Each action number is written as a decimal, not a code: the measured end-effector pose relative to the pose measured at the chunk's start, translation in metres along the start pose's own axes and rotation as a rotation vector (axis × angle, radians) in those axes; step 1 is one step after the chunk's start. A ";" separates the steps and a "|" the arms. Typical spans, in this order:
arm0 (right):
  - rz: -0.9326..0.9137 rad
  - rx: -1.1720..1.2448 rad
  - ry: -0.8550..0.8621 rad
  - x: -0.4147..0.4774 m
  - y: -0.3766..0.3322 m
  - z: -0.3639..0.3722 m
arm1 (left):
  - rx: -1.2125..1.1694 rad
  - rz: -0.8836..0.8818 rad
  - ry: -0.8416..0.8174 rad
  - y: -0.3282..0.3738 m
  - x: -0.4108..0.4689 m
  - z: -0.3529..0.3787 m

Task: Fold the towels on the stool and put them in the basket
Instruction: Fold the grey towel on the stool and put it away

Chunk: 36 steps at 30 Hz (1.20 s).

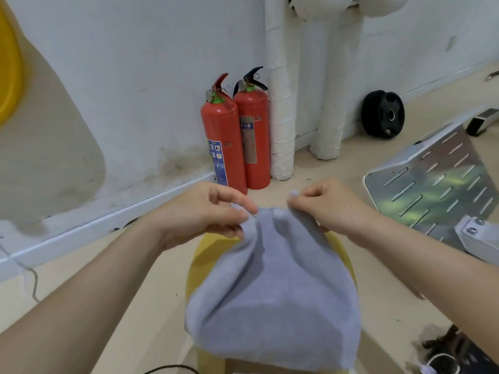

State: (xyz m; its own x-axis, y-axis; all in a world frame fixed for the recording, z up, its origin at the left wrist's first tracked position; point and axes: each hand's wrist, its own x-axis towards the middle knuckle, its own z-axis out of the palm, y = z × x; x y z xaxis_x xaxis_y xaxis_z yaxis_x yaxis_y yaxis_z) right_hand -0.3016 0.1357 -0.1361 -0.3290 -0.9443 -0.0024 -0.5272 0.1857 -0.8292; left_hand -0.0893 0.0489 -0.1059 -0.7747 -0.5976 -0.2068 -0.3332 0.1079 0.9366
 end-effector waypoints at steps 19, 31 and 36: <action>-0.102 0.260 -0.201 -0.039 -0.048 0.005 | 0.509 0.391 0.397 0.026 -0.014 0.032; -0.153 0.334 -0.146 -0.053 -0.064 -0.007 | 0.638 0.498 0.606 0.032 -0.016 0.042; -0.202 0.250 -0.054 -0.050 -0.064 -0.011 | 0.597 0.475 0.564 0.038 -0.021 0.041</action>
State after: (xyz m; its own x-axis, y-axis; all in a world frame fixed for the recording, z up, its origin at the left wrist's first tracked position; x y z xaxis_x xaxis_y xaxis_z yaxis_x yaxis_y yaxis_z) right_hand -0.2600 0.1740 -0.0768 -0.1916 -0.9695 0.1526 -0.3671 -0.0734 -0.9273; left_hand -0.1074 0.0981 -0.0777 -0.5780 -0.6655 0.4723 -0.3907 0.7338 0.5558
